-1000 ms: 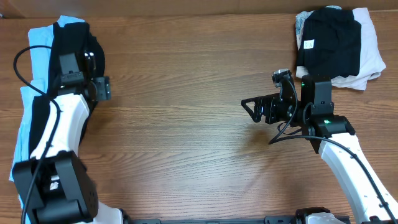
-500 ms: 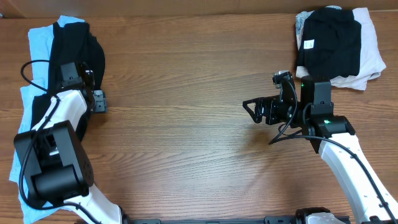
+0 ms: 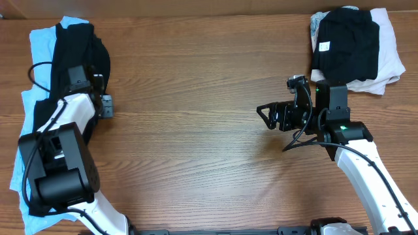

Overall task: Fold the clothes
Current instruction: 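Reach the left gripper into the left clothes pile and grasp the black shirt, then lift the black shirt with the left gripper and drag it toward table center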

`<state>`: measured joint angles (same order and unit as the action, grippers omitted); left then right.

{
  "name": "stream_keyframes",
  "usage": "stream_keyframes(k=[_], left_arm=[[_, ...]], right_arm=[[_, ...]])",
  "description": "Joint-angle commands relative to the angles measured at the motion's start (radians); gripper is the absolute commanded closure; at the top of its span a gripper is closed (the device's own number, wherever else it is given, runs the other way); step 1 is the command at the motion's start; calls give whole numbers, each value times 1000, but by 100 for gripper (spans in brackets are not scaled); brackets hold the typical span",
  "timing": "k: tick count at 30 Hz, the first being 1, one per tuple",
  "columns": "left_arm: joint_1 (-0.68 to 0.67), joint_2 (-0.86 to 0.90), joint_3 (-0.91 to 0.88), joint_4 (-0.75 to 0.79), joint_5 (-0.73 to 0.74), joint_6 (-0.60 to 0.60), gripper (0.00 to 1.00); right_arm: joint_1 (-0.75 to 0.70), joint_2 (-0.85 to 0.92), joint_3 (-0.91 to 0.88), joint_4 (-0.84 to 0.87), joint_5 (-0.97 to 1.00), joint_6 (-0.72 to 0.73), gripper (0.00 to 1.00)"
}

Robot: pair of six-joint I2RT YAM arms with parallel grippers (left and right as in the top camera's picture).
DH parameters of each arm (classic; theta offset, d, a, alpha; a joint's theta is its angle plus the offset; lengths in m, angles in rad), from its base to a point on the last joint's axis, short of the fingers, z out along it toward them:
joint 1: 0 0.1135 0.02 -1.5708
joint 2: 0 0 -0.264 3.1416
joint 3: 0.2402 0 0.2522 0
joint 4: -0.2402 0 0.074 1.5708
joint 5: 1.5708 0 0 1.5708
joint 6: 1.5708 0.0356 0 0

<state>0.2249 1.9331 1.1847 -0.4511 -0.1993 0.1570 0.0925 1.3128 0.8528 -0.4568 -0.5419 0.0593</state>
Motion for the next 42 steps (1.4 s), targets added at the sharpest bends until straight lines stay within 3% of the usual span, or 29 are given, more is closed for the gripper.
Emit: stream_keyframes(k=[1, 5, 8, 13, 19, 24, 35, 42], left_arm=[[-97, 2, 46, -16, 24, -13, 96], [-222, 0, 127, -101, 40, -74, 96], [-316, 0, 190, -155, 133, -124, 96], [-454, 0, 238, -132, 281, -219, 96], [-576, 0, 342, -106, 326, -269, 96], [-613, 0, 505, -162, 350, -267, 96], [-615, 0, 840, -173, 587, -270, 96], [-623, 0, 912, -113, 623, -271, 96]], right_arm=[[-3, -5, 26, 6, 14, 1, 18], [-16, -5, 26, 6, 13, 10, 21], [-28, -5, 26, 6, 9, 26, 22], [-54, -5, 26, 5, 8, 50, 23], [-76, -5, 26, -4, -3, 50, 23], [-75, -5, 26, -9, -3, 50, 23], [-75, -5, 26, -9, -2, 50, 24], [-75, -5, 26, -9, -2, 50, 24]])
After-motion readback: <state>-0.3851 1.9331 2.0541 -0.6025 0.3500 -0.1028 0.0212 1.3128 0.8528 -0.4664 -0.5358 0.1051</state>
